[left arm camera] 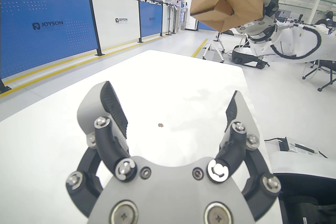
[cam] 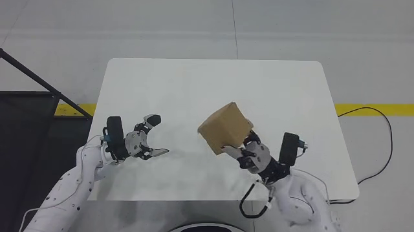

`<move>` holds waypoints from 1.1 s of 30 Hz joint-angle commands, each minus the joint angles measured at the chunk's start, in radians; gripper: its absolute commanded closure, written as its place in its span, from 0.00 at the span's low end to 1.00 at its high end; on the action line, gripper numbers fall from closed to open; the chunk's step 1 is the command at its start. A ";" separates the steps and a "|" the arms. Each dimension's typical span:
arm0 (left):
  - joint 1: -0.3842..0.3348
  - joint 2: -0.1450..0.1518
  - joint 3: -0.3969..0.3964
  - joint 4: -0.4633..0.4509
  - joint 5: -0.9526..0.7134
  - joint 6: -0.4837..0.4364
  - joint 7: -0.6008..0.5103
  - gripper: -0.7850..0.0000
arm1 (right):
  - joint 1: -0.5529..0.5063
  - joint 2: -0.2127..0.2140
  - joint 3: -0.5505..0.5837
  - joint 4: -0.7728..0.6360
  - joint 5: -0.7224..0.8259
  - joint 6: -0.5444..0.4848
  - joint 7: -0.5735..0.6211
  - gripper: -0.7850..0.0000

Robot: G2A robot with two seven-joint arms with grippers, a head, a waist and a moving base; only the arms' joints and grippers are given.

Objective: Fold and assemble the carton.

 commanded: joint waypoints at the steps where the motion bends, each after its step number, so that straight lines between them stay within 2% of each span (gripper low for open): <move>1: 0.000 0.000 0.000 0.000 0.000 0.000 0.000 0.00 | 0.009 0.002 0.001 -0.007 0.078 -0.019 0.043 1.00; 9: 0.000 0.000 0.000 0.000 0.000 0.000 0.000 0.00 | 0.083 0.018 0.002 0.017 0.459 -0.148 0.256 1.00; 13: 0.000 0.000 0.000 0.000 0.000 0.000 0.000 0.00 | 0.111 0.028 0.014 0.028 0.565 -0.178 0.339 1.00; 20: 0.000 0.000 0.000 0.000 0.000 0.000 0.000 0.00 | 0.122 0.035 0.040 0.024 0.561 -0.227 0.371 1.00; 26: 0.000 0.000 0.000 0.000 0.000 0.000 0.000 0.00 | 0.092 0.036 0.074 -0.001 0.468 -0.328 0.315 1.00; 33: 0.000 0.000 0.000 0.000 0.000 0.000 0.000 0.00 | 0.086 0.039 0.078 0.002 0.478 -0.351 0.299 1.00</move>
